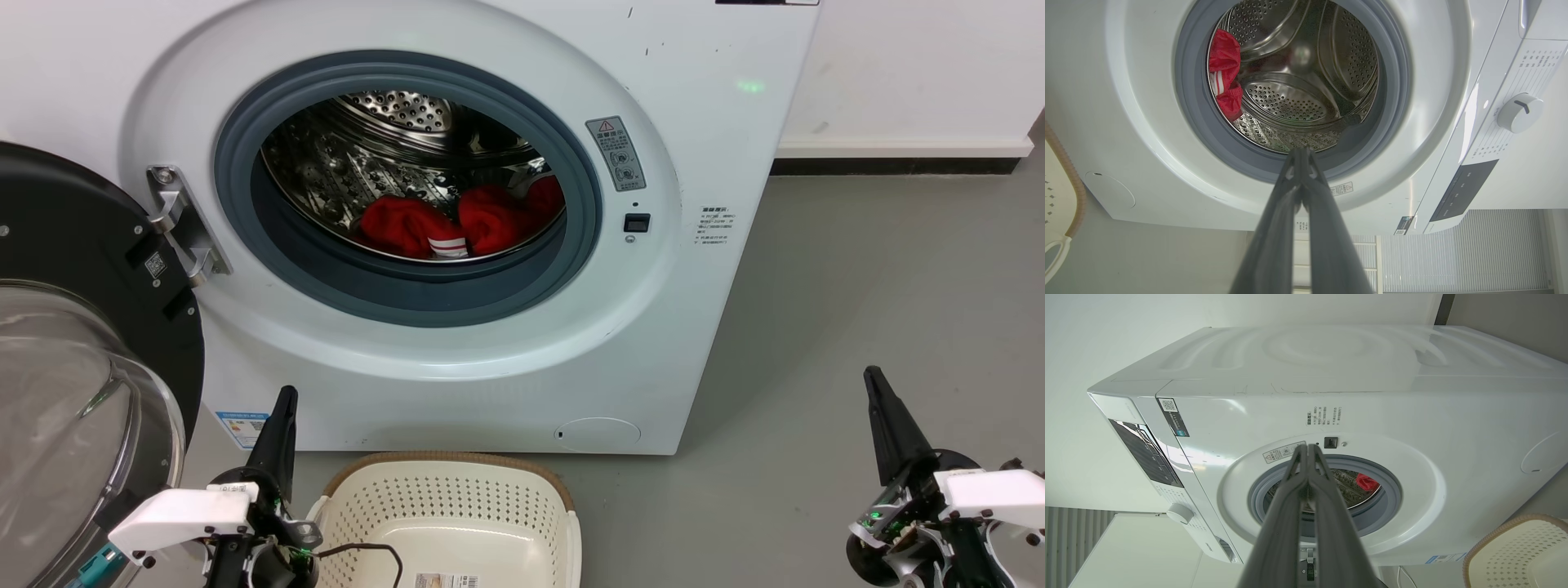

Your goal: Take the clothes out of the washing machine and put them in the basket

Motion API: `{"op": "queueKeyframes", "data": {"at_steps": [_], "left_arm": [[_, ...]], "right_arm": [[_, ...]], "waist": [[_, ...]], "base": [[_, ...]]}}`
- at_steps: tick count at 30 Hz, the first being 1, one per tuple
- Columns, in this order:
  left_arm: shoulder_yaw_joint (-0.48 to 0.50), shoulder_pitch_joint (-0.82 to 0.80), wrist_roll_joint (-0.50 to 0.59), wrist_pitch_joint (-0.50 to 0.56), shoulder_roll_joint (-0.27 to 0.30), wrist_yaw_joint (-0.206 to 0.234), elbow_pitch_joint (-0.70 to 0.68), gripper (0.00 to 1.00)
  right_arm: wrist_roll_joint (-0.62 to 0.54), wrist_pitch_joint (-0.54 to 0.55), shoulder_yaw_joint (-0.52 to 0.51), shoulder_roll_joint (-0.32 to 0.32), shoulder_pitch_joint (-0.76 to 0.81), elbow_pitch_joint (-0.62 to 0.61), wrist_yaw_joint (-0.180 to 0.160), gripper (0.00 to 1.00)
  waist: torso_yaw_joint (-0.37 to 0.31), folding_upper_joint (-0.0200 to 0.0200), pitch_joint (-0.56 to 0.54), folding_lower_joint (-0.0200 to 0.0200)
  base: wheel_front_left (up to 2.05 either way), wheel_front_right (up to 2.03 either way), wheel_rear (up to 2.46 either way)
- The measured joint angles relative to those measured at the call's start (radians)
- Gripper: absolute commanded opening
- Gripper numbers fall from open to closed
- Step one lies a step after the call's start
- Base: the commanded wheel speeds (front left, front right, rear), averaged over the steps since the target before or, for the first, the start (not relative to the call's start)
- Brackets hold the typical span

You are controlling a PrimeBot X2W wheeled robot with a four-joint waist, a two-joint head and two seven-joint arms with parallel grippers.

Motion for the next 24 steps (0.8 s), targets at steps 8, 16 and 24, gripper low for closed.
{"op": "queueKeyframes", "data": {"at_steps": [8, 16, 24], "left_arm": [[-0.009, 0.041, 0.001, -0.014, -0.003, 0.000, 0.028, 1.00], [-0.007, 0.041, 0.110, -0.054, -0.003, 0.006, -0.009, 1.00], [-0.014, 0.044, 0.270, -0.089, -0.003, 0.036, -0.068, 1.00]], "right_arm": [[0.000, -0.013, 0.003, 0.001, 0.042, 0.033, 0.000, 1.00], [-0.095, -0.054, -0.007, 0.001, 0.047, 0.010, 0.000, 1.00], [-0.284, -0.089, -0.007, 0.001, 0.068, -0.054, 0.000, 1.00]], "waist": [[0.000, 0.0000, 0.000, 0.0000], [-0.001, 0.0000, 0.002, 0.0000], [-0.002, 0.0000, 0.004, 0.0000]], "base": [[0.00, 0.00, 0.00], [0.00, 0.00, 0.00], [0.00, 0.00, 0.00]]}}
